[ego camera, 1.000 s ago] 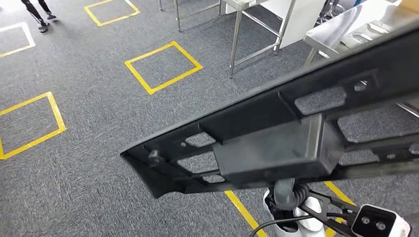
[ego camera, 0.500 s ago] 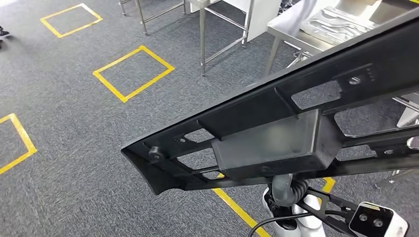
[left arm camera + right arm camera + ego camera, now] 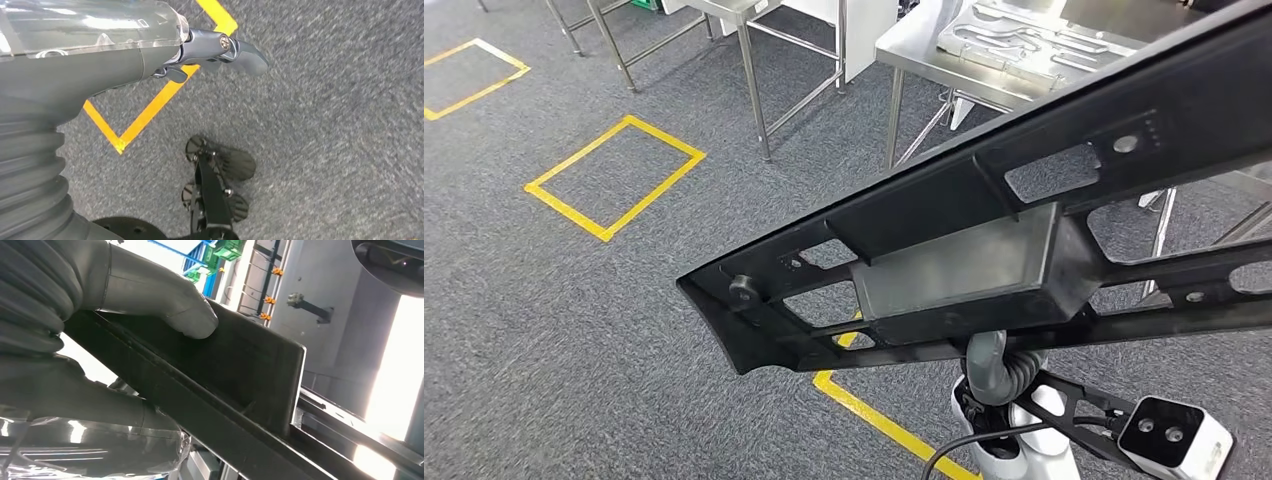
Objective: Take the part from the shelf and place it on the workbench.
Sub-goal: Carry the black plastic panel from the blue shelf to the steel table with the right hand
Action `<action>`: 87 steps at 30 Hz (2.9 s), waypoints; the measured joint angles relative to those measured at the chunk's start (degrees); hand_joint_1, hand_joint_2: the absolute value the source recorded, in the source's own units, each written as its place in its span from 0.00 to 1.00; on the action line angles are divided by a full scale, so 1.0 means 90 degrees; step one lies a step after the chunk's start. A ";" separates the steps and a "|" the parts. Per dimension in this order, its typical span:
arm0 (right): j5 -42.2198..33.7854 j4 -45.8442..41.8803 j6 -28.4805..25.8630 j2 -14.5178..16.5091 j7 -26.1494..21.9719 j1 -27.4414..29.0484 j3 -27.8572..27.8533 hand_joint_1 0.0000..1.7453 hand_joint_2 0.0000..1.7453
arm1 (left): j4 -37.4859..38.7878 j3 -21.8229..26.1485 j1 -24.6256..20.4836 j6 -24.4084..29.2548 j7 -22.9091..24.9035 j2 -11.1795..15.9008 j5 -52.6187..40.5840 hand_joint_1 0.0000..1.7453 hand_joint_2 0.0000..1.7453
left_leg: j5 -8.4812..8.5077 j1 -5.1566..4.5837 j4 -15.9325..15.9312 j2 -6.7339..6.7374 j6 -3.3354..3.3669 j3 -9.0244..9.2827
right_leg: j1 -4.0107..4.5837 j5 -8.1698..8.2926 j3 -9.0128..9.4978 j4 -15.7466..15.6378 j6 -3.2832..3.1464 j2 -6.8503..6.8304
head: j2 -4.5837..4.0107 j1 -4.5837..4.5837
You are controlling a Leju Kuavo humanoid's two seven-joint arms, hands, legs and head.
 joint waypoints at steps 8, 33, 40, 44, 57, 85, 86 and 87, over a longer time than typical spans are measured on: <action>0.0006 0.0099 -0.0285 -0.0035 0.0002 -0.0113 0.0163 1.00 1.00 | 0.0000 0.0002 0.0014 -0.0019 -0.0043 -0.0027 0.0005 0.00 1.00 | 0.0051 0.0024 -0.0128 0.0575 0.0164 0.0066 | -0.0045 -0.0758 -0.0874 0.1719 0.0184 -0.0728 | 0.0000 0.0002; -0.0166 0.0342 -0.0764 -0.0140 0.0002 -0.0593 0.0704 1.00 1.00 | -0.0001 0.0063 -0.0013 -0.0074 -0.0087 -0.0095 0.0110 0.00 1.00 | 0.0020 0.0032 -0.0090 0.0056 0.0102 0.0073 | 0.0004 -0.0019 -0.0077 0.0063 0.0097 -0.0115 | 0.0000 0.0001; -0.0230 0.0396 -0.0742 -0.0199 0.0002 -0.0631 0.0756 1.00 1.00 | -0.0002 0.0113 0.0005 -0.0097 -0.0106 -0.0103 0.0176 0.00 1.00 | -0.0013 0.0026 -0.0132 0.0640 0.0172 0.0121 | -0.0079 -0.0515 -0.0790 0.1469 0.0260 -0.0766 | 0.0000 0.0002; -0.0310 0.0385 -0.0749 -0.0234 0.0015 -0.0686 0.0789 1.00 1.00 | -0.0002 0.0148 -0.0008 -0.0102 -0.0103 -0.0106 0.0219 0.00 1.00 | -0.0111 -0.0020 -0.0099 0.0885 0.0054 0.0208 | -0.0009 0.0038 -0.0019 0.0025 0.0135 -0.1226 | 0.0000 0.0001; -0.0195 0.0325 -0.0862 -0.0324 0.0002 -0.0618 0.0842 1.00 1.00 | -0.0002 0.0163 0.0067 -0.0206 -0.0098 -0.0104 0.0223 0.00 1.00 | -0.0484 0.0041 0.1157 0.0383 -0.0171 -0.0432 | -0.0024 0.0018 0.0082 -0.0099 -0.0110 -0.0704 | 0.0000 -0.0001; -0.0032 0.0349 -0.0696 -0.0334 0.0001 -0.0551 0.0730 1.00 1.00 | -0.0005 0.0160 0.0047 -0.0282 -0.0229 -0.0104 0.0202 0.00 1.00 | -0.1027 0.0003 0.1685 0.0379 -0.0125 -0.0511 | 0.0010 -0.0141 0.0249 -0.0110 -0.0171 -0.0735 | 0.0000 -0.0010; -0.0032 0.0359 -0.0695 -0.0334 0.0002 -0.0547 0.0730 1.00 1.00 | -0.0005 0.0160 0.0064 -0.0280 -0.0229 -0.0104 0.0201 0.00 1.00 | -0.0881 0.0002 0.1730 0.0378 -0.0125 -0.0653 | 0.0016 -0.0193 0.0313 -0.0109 -0.0172 -0.0718 | 0.0000 -0.0010; -0.0032 0.0369 -0.0694 -0.0334 0.0002 -0.0546 0.0730 1.00 1.00 | -0.0005 0.0160 0.0077 -0.0276 -0.0228 -0.0104 0.0199 0.00 1.00 | -0.0592 0.0001 0.1504 0.0377 -0.0113 -0.0668 | 0.0022 -0.0251 0.0396 -0.0107 -0.0167 -0.0702 | 0.0000 -0.0010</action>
